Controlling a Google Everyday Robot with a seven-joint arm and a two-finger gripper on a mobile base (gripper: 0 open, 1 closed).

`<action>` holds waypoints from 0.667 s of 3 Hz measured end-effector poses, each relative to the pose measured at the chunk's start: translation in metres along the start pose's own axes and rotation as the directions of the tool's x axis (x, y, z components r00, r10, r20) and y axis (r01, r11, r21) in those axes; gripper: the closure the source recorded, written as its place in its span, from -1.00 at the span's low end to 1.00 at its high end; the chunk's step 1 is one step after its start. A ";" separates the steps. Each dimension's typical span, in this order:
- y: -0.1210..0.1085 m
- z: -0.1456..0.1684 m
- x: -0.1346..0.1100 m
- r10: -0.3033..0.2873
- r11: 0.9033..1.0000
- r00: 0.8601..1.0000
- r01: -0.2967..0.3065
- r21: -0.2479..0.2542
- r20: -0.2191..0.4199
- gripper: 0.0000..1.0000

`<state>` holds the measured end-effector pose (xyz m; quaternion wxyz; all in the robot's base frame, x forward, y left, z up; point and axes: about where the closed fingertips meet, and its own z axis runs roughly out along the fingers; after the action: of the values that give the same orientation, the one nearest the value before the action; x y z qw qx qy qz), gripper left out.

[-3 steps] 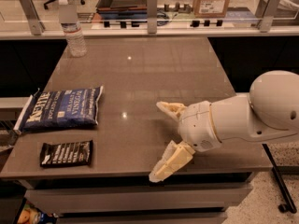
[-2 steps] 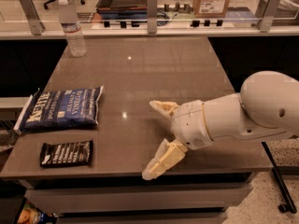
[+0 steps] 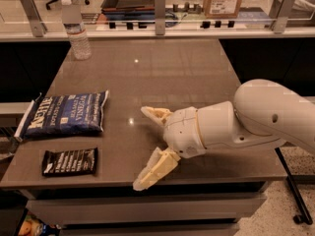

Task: Move rxbar chocolate near water bottle

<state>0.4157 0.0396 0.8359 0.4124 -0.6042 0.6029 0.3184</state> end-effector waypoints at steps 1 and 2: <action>0.012 0.017 -0.005 0.006 1.000 0.999 -0.006 -0.014 0.039 -1.00; 0.026 0.032 -0.007 0.018 1.000 0.997 -0.016 -0.025 0.071 -1.00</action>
Offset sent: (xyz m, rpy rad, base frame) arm -0.0359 0.0471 -0.0215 0.1168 0.0434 0.0229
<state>0.3927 0.0724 0.8245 0.4235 -0.5922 0.5889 0.3508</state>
